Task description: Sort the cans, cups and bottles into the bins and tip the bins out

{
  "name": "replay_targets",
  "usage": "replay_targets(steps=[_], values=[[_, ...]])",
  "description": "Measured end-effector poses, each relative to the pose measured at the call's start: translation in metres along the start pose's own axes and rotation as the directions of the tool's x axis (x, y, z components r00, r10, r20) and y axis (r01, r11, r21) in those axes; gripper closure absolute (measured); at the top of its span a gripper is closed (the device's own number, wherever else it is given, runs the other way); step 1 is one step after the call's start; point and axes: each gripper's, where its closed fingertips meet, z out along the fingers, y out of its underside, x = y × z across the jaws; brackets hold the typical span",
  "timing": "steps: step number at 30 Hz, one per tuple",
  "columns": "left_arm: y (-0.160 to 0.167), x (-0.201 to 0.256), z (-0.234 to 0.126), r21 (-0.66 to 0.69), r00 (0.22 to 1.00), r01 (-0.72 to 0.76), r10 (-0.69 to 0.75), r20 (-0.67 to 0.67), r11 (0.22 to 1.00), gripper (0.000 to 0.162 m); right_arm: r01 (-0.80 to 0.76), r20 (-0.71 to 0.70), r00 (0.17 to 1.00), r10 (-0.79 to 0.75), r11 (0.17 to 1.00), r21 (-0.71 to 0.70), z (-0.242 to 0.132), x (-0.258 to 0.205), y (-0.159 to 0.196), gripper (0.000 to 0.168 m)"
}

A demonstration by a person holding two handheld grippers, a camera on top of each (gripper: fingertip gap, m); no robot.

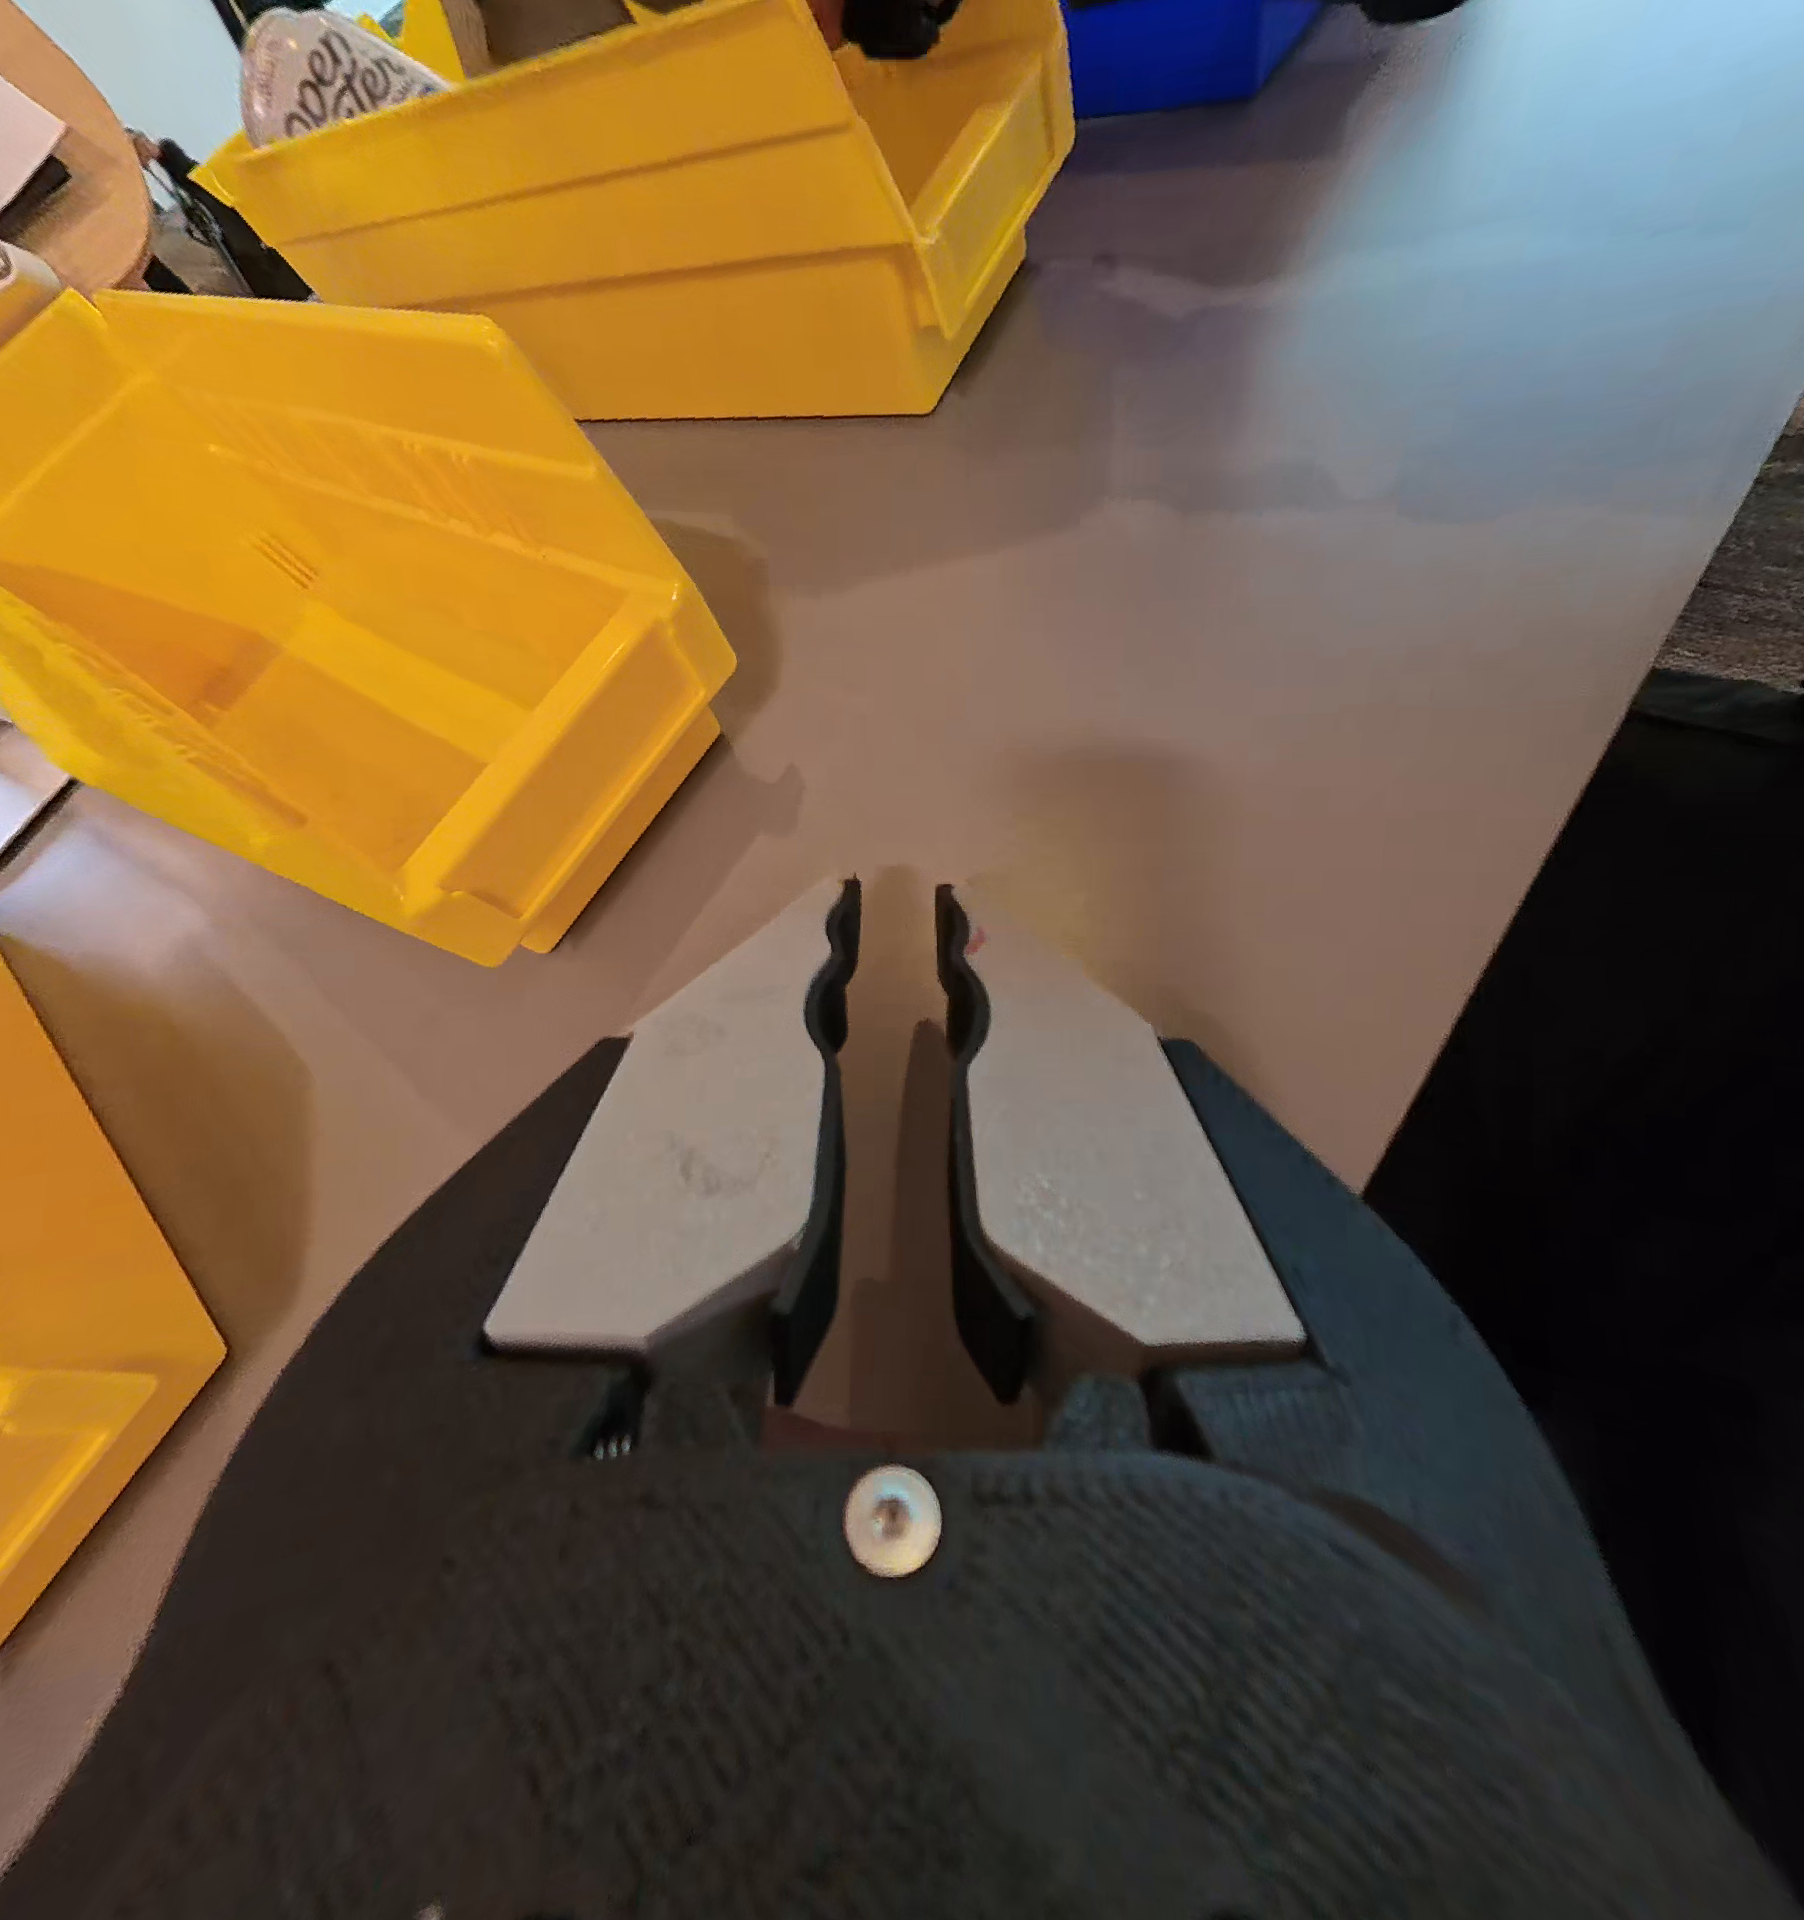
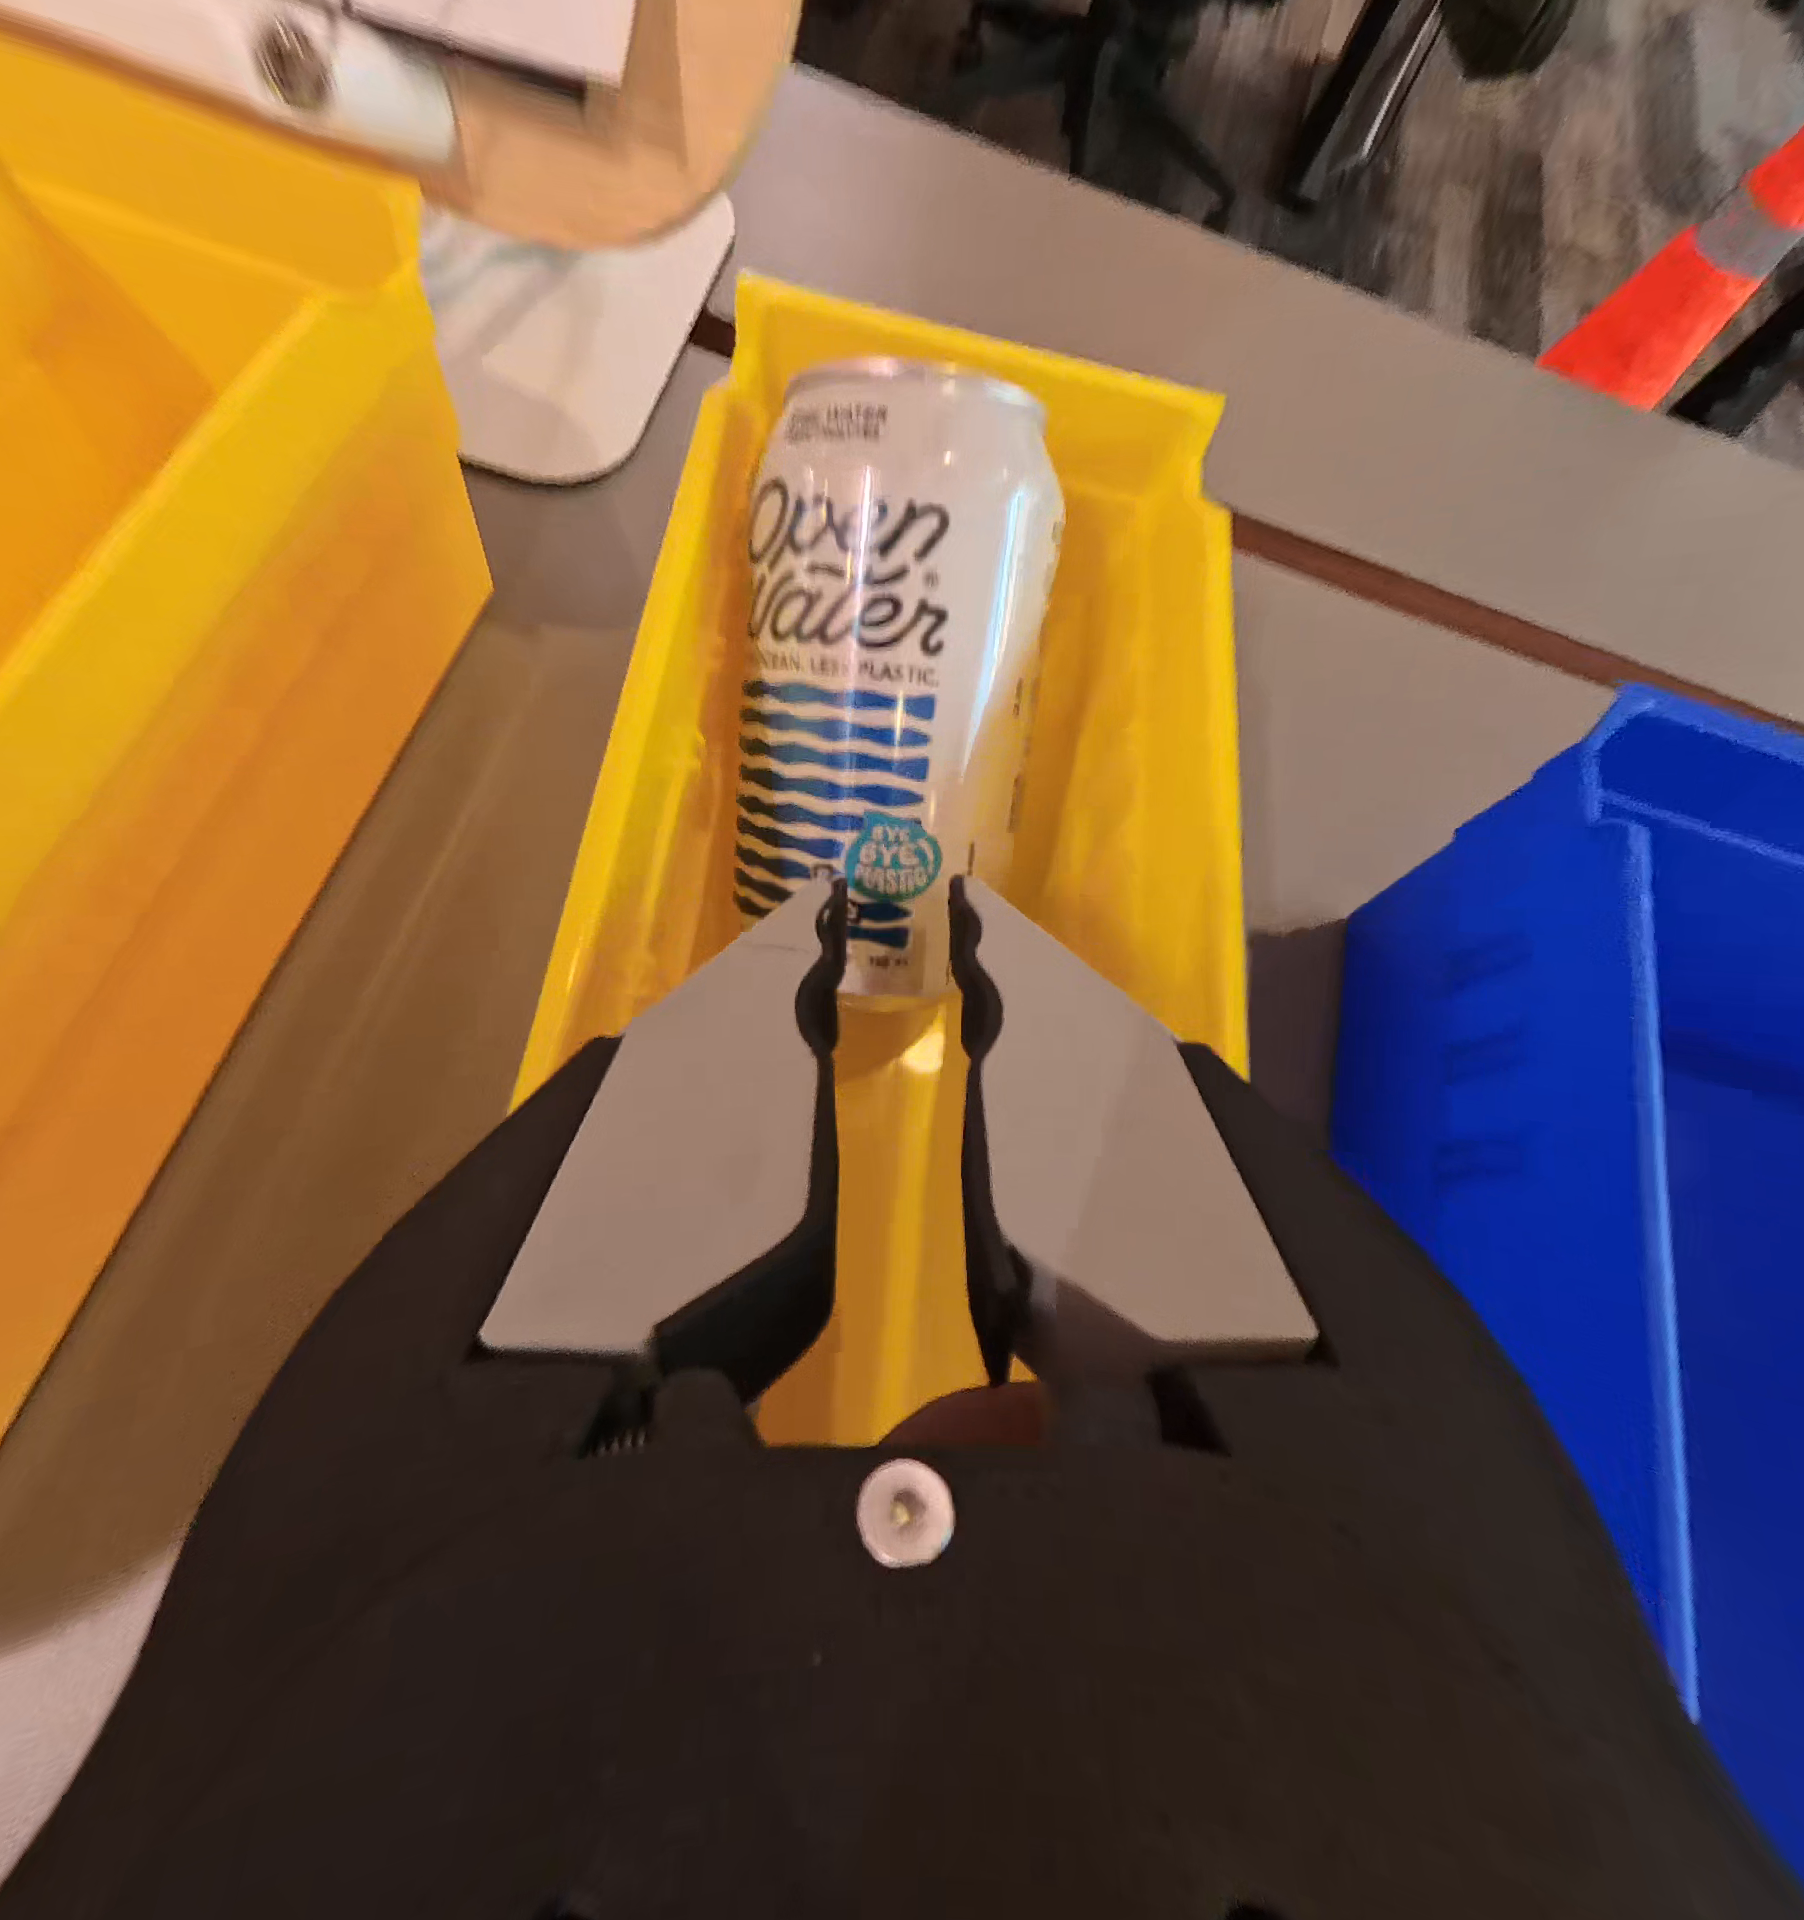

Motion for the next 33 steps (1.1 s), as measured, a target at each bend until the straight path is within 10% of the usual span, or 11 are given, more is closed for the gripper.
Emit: replay_targets(steps=[14,29,33], values=[[-0.004,-0.005,-0.004,0.040,0.993,0.108,-0.106,-0.054,0.993,0.153,0.063,-0.050,0.997,-0.063,0.998,0.006,0.009,-0.009,0.012,0.168],[-0.002,-0.003,-0.004,0.030,0.997,0.075,-0.074,-0.035,0.997,0.153,0.070,-0.020,0.997,-0.080,0.951,-0.301,0.021,0.004,0.062,0.168],[-0.002,-0.003,-0.004,0.031,0.995,0.085,-0.083,-0.046,0.996,0.153,0.061,0.033,0.998,-0.054,0.957,-0.282,0.009,0.000,0.053,0.151]])
